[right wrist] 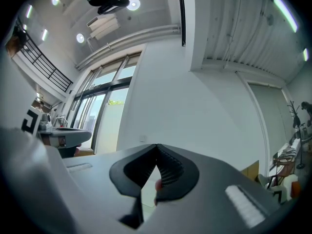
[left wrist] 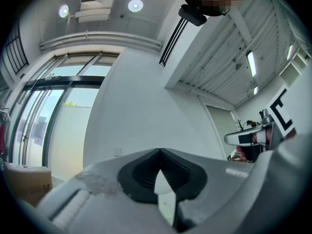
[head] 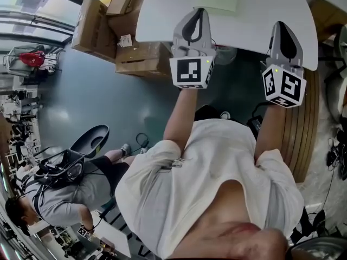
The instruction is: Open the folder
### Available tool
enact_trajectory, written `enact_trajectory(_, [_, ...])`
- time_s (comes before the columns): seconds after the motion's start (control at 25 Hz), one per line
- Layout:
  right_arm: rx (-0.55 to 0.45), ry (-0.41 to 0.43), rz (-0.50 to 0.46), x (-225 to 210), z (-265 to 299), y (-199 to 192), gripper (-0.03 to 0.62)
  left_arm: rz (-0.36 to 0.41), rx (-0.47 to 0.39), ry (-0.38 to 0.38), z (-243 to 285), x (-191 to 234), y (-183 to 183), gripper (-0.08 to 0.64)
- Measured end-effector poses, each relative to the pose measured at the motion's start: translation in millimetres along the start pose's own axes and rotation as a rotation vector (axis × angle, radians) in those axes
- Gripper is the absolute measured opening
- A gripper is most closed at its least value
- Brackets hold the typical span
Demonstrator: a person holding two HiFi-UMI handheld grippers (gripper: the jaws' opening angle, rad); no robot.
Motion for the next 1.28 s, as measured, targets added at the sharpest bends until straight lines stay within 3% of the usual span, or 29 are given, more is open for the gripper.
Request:
enact_trajectory(0.48, [0.008, 0.006, -0.047, 30, 53, -27, 0.002, -0.018, -0.008, 0.005, 24, 51, -42, -0.002])
enact_trajectory(1.04, [-0.005, -0.032, -0.119, 79, 182, -43, 0.002, -0.029, -0.045, -0.063, 116, 153, -86, -0.001])
enact_trajectory(1.28, [0.016, -0.054, -0.145, 95, 234, -56, 0.002, -0.092, -0.065, -0.093, 154, 190, -102, 0.000])
Point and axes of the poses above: the fingertips, and each gripper's own axes: z forward along the fingers, x to its left, y out of its top, the point moved 5 cm from there along -z, backward along the fingers, and after that the axes turned 14 degrees about -y, right-handed, at the moved point
